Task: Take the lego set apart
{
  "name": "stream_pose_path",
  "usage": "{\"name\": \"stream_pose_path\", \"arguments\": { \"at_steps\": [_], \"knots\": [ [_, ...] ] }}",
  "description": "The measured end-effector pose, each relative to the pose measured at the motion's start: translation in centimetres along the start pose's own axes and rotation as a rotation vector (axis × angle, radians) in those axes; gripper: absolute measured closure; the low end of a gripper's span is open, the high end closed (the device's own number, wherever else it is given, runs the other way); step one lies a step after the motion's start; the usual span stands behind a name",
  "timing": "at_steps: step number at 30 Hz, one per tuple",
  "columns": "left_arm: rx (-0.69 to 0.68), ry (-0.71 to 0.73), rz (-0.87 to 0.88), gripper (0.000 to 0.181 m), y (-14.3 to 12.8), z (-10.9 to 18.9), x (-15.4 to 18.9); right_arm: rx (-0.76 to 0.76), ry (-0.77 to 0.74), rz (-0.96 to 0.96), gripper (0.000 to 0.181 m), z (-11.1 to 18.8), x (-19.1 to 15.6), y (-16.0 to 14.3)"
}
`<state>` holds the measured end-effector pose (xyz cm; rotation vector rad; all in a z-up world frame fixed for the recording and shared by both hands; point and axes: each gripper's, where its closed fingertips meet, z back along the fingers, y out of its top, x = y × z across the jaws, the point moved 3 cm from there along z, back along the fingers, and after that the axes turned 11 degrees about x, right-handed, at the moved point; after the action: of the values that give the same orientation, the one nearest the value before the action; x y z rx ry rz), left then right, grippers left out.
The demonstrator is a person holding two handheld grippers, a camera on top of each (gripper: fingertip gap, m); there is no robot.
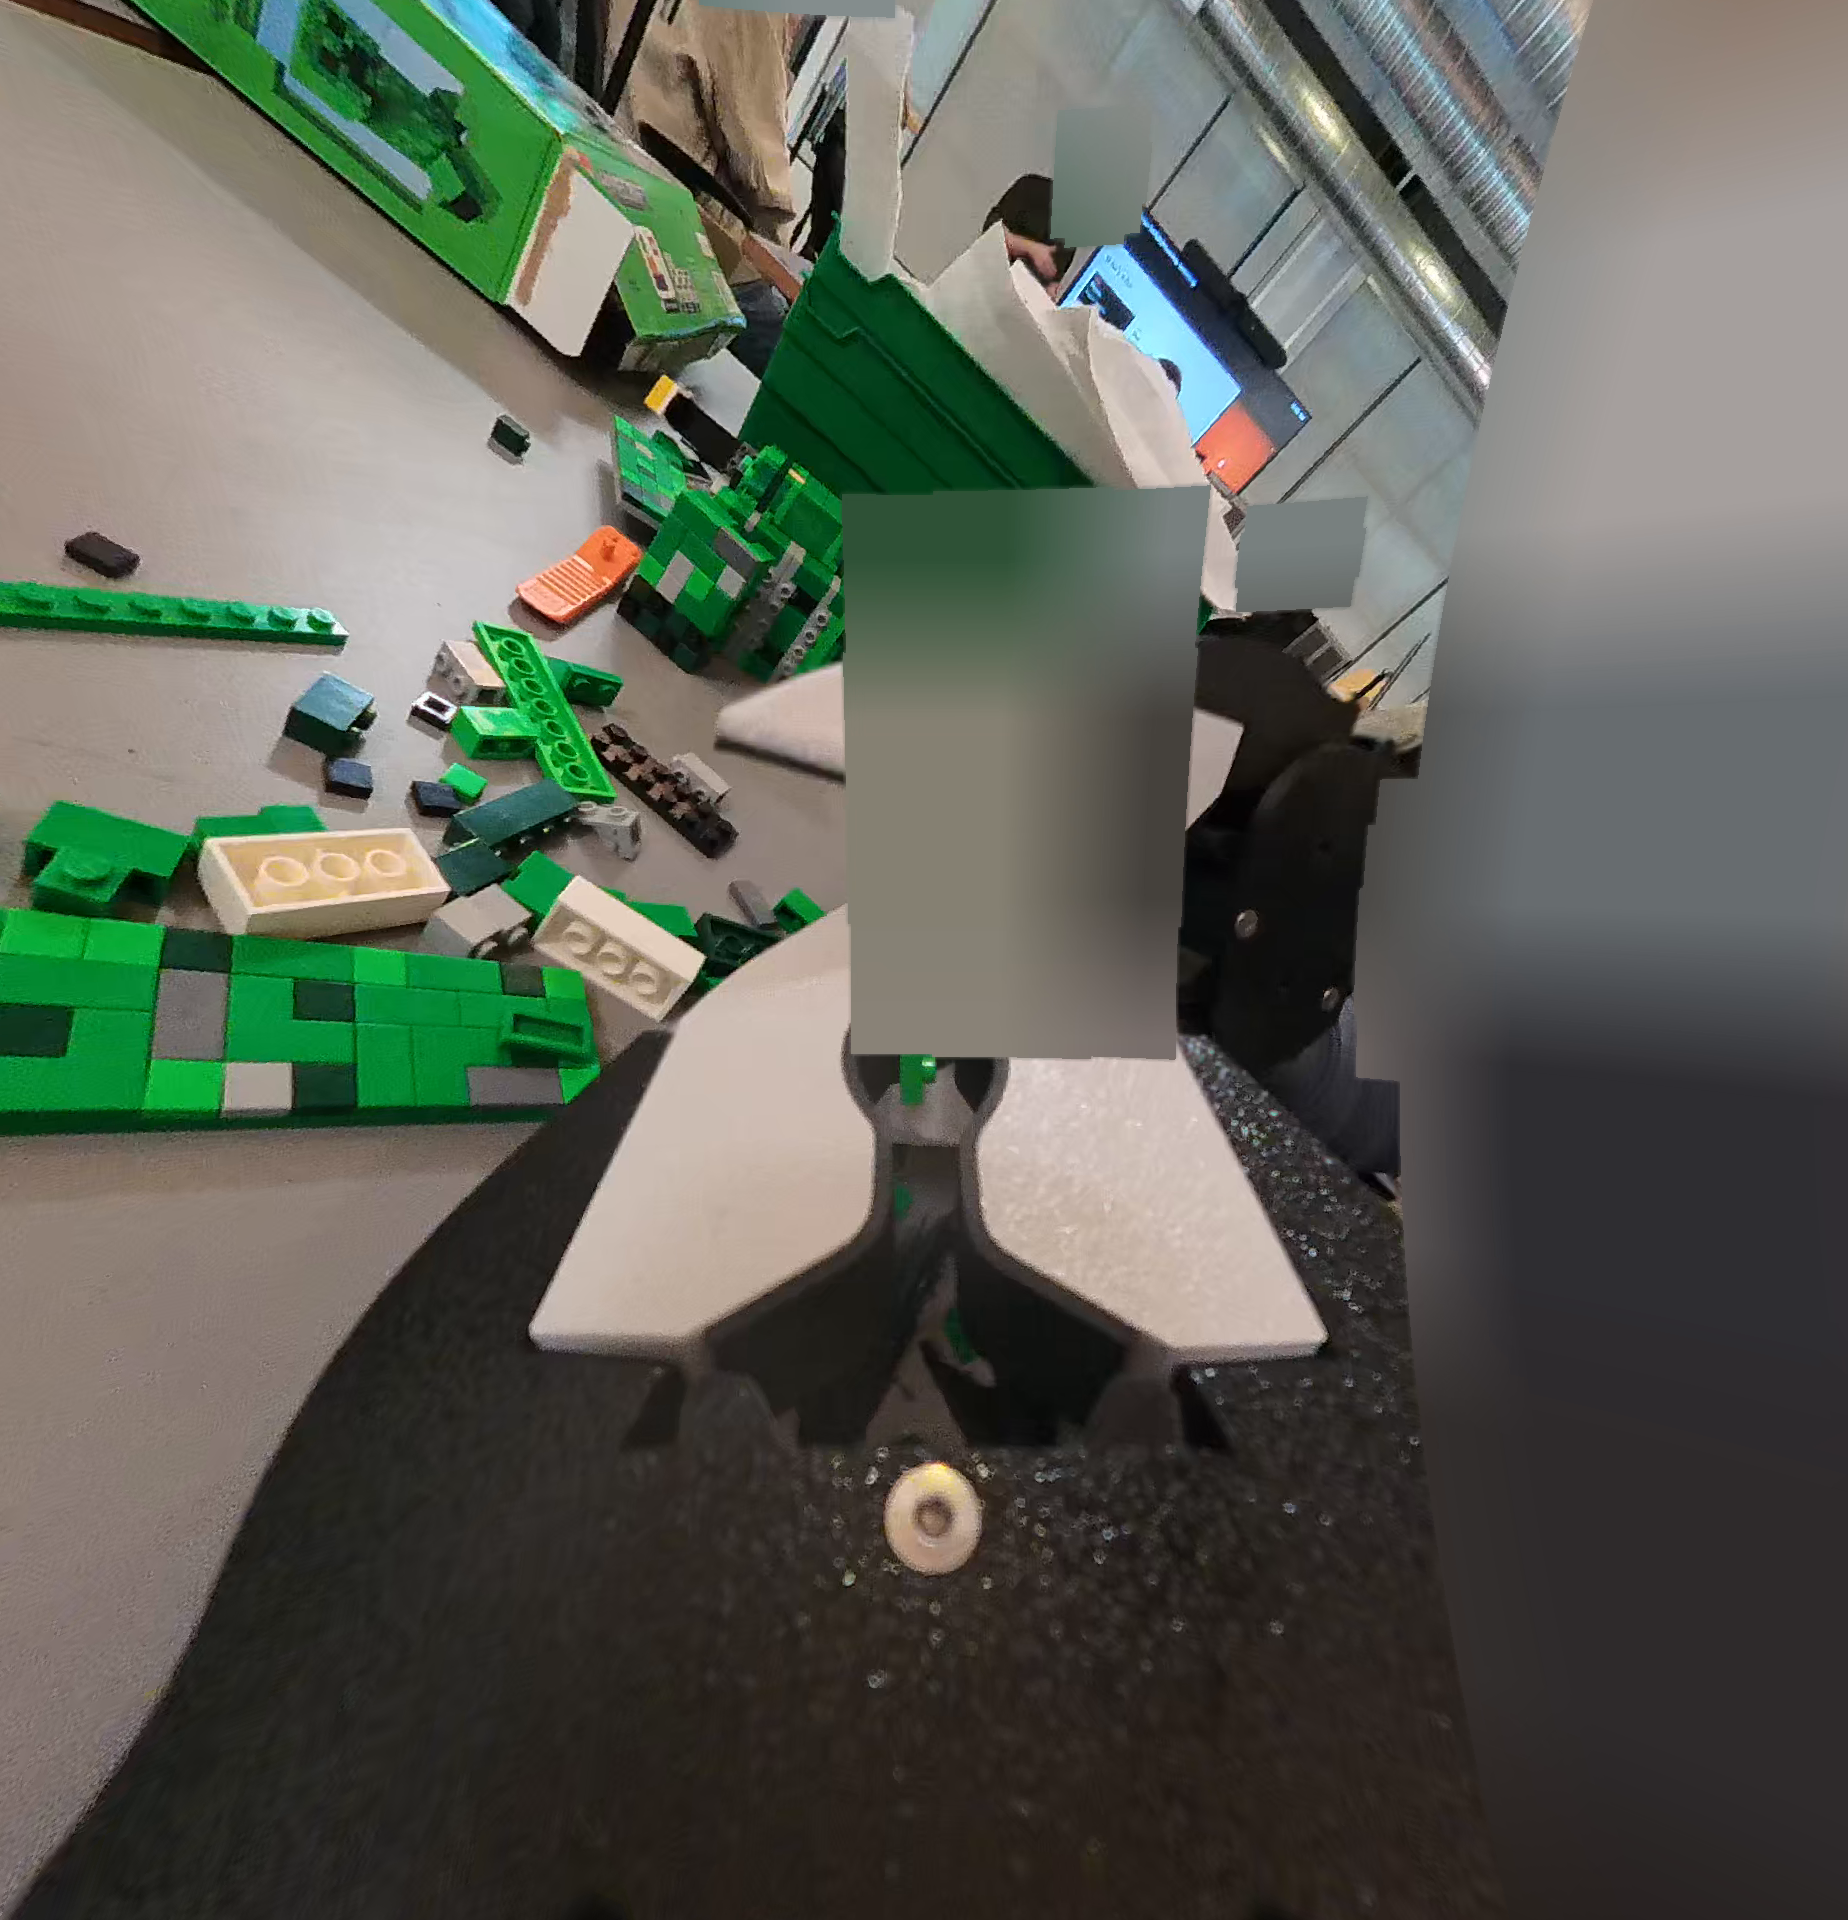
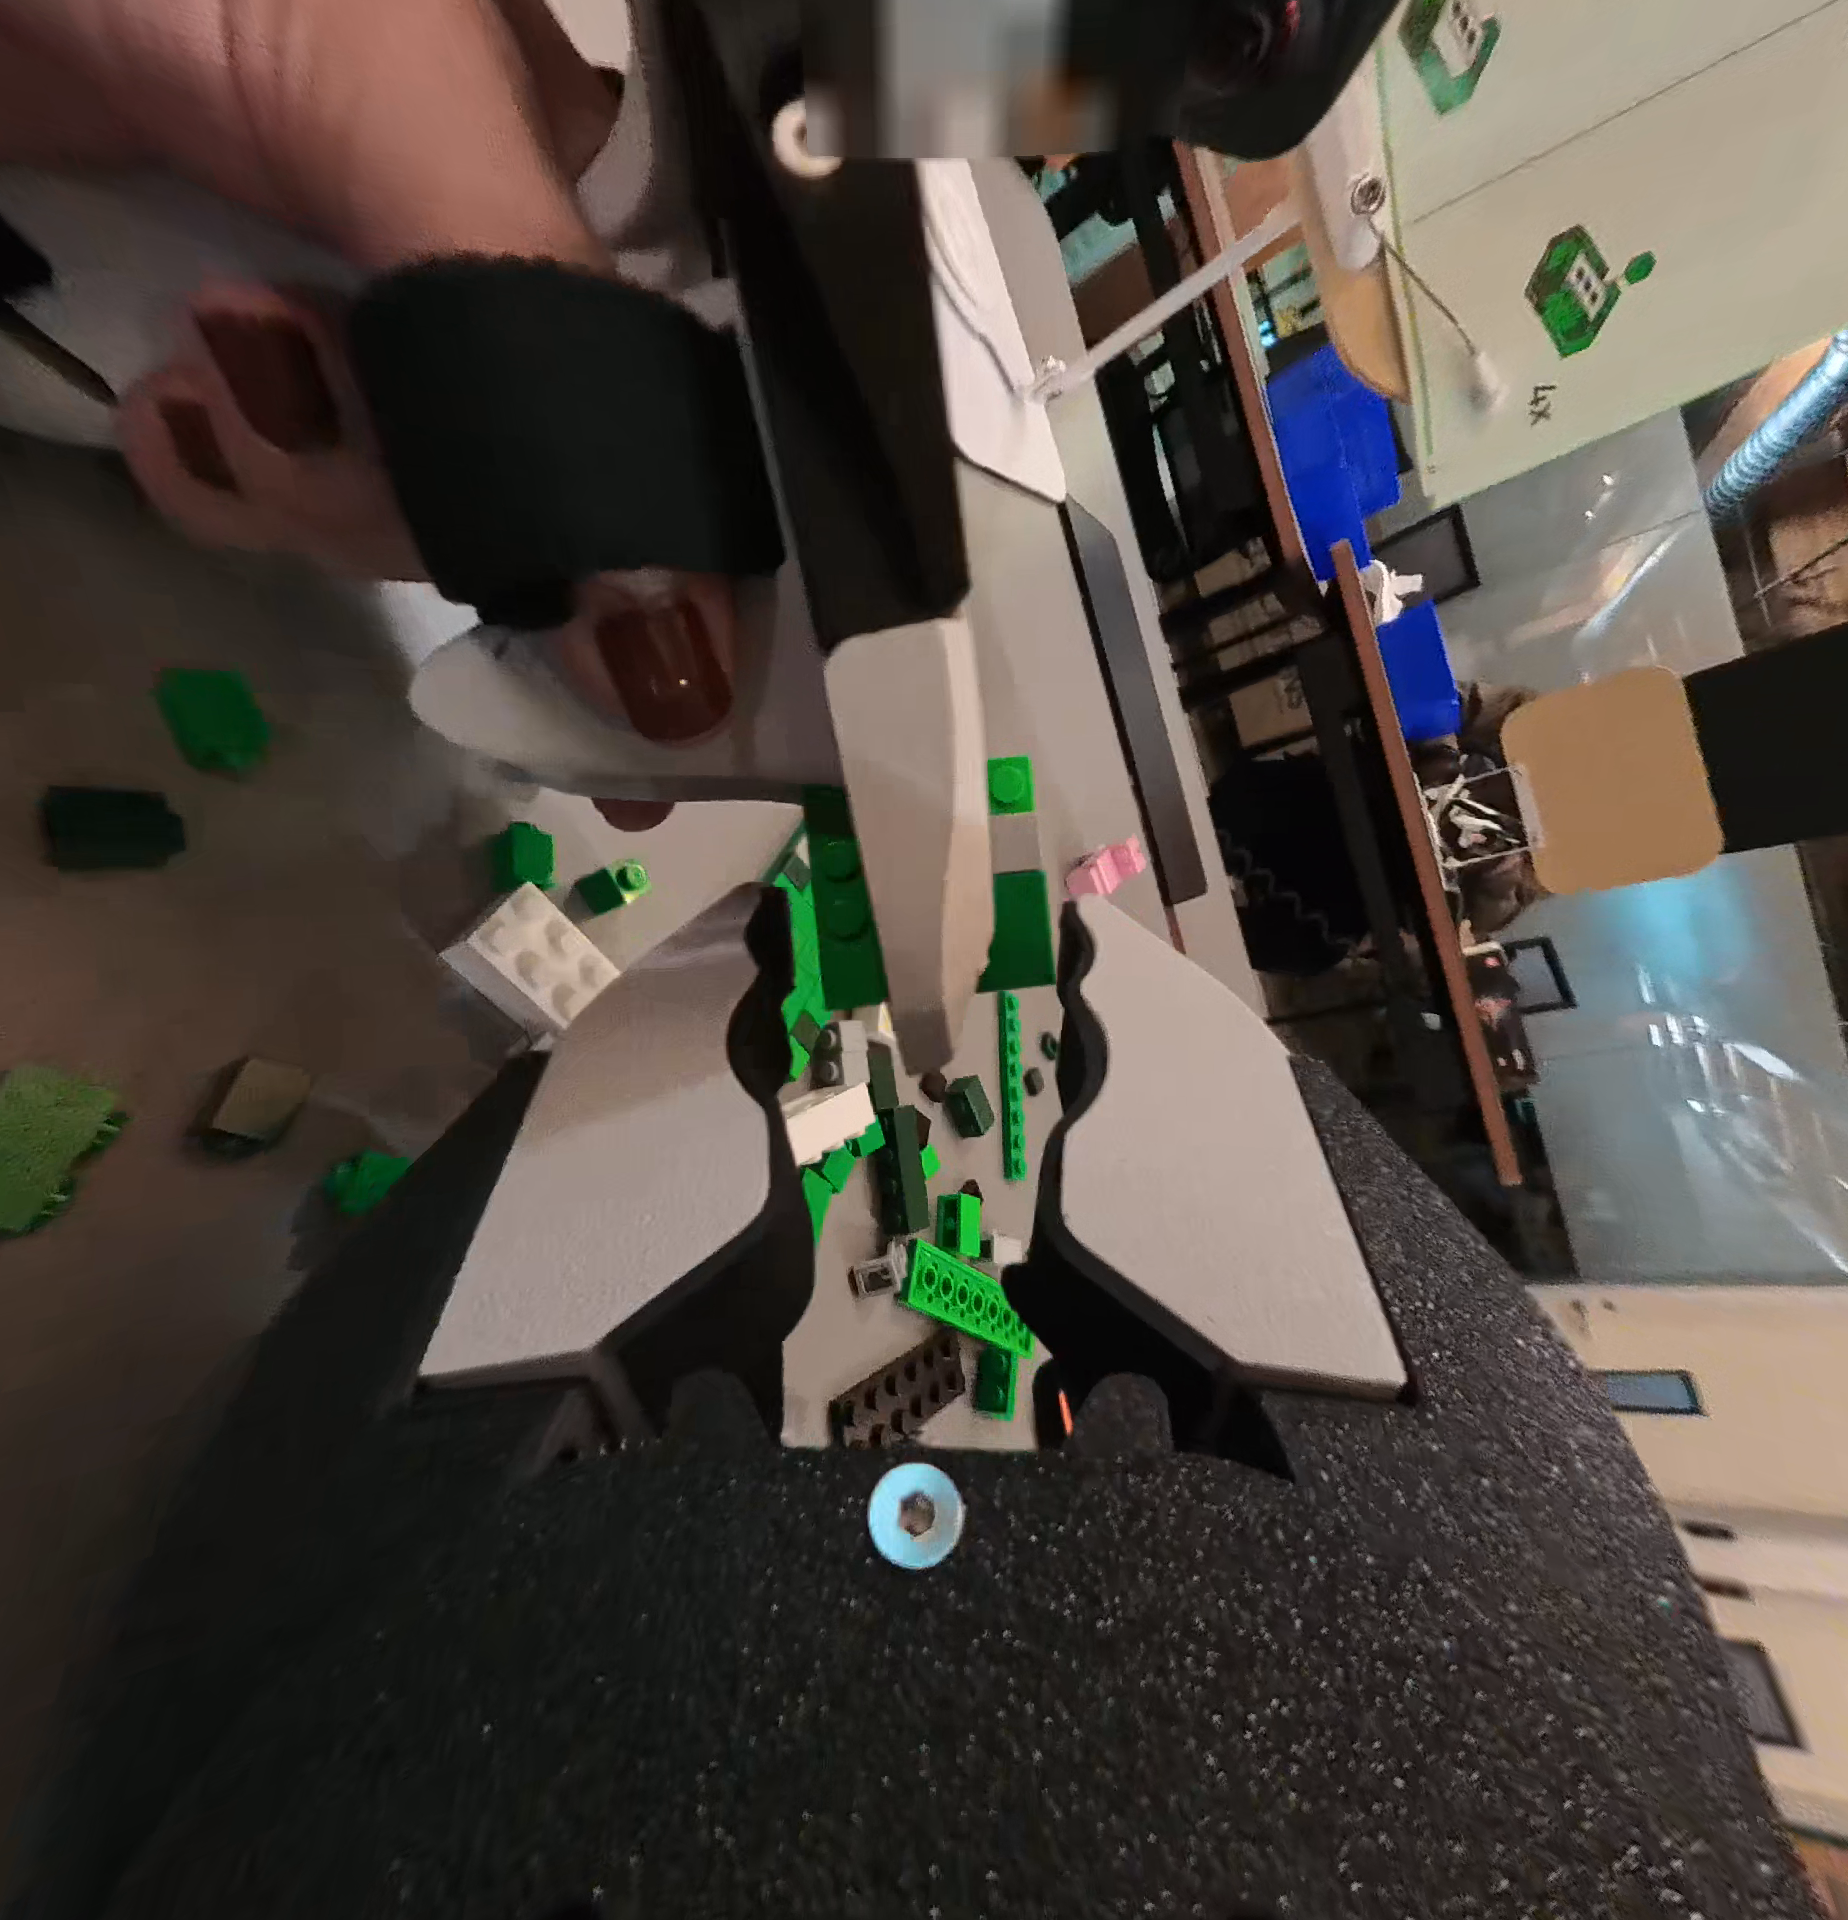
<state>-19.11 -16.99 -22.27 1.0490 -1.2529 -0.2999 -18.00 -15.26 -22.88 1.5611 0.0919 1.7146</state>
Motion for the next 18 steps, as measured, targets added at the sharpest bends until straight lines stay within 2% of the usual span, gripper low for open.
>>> {"name": "stream_pose_path", "arguments": {
  "at_steps": [3, 6, 10, 13, 18],
  "knots": [
    [-0.003, 0.008, -0.001, 0.175, -0.17, -0.14, -0.06, -0.03, -0.027, 0.055, 0.145, -0.07, 0.06, -0.2],
    [0.011, 0.008, 0.004, 0.175, -0.05, -0.22, -0.02, -0.019, -0.037, 0.027, 0.144, -0.06, 0.22, -0.06],
    [0.0, 0.012, -0.008, 0.175, -0.33, -0.54, 0.08, -0.055, -0.036, 0.025, 0.131, -0.49, -0.06, -0.18],
    [-0.012, 0.029, -0.009, 0.175, -0.57, -0.58, -0.16, -0.112, -0.058, 0.067, 0.139, -0.67, -0.01, -0.62],
    [-0.028, 0.048, 0.012, 0.174, -0.82, -0.6, -0.35, -0.128, -0.019, 0.05, 0.14, -0.69, -0.38, -0.89]
  ]
}}
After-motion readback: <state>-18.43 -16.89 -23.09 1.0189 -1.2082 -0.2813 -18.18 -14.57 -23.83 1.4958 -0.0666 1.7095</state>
